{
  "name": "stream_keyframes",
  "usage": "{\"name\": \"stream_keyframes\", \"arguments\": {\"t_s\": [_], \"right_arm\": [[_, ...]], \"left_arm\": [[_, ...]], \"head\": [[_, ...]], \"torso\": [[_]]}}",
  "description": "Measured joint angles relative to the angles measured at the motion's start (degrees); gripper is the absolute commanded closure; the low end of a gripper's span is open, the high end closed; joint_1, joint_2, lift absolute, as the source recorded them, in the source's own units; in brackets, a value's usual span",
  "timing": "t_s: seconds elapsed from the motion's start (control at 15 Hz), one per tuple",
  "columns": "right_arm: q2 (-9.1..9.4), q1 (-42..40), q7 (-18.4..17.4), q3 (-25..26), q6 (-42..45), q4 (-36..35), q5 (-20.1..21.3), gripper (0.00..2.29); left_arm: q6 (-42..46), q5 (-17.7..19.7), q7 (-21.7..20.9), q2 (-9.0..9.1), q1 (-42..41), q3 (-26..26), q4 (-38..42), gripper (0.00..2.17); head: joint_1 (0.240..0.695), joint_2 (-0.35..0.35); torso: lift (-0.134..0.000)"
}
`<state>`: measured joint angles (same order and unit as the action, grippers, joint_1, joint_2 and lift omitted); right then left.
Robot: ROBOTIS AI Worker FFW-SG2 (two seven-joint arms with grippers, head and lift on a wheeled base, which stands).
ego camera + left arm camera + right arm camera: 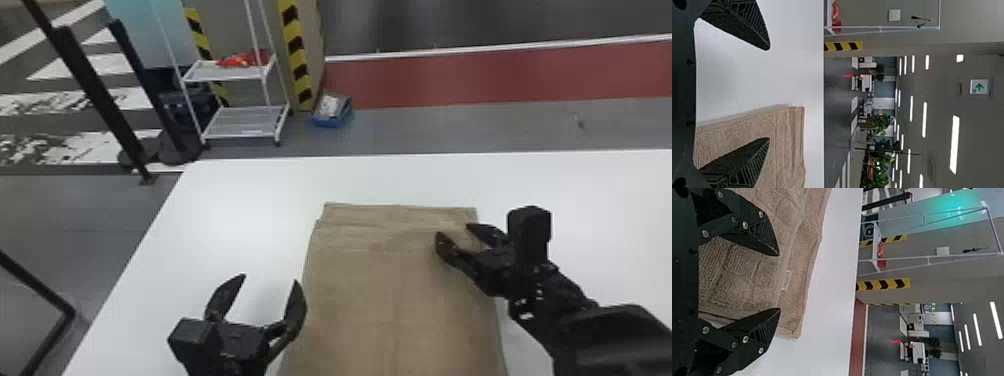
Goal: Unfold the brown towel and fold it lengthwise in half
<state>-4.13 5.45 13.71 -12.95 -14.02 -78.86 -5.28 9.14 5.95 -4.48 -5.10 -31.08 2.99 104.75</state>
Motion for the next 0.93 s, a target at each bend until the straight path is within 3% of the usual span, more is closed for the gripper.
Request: {"name": "stream_keyframes", "arguments": {"t_s": [0.2,0.93], "right_arm": [[0.00,-0.02,0.00,-0.18,0.00,0.02,-0.11,0.65],[-0.09,-1.13,0.00,-0.19,0.56,-1.65,-0.54,0.65]], "left_arm": [[0.02,0.08,0.00,-0.08,0.05,0.00,-0.11,0.05],[0.04,0.13,0.00,-0.14,-0.04,0.00,-0.16,0.05]], "head": [[0.695,0.196],[0.695,0.199]], "torso": [[-0.120],[-0.120]]}}
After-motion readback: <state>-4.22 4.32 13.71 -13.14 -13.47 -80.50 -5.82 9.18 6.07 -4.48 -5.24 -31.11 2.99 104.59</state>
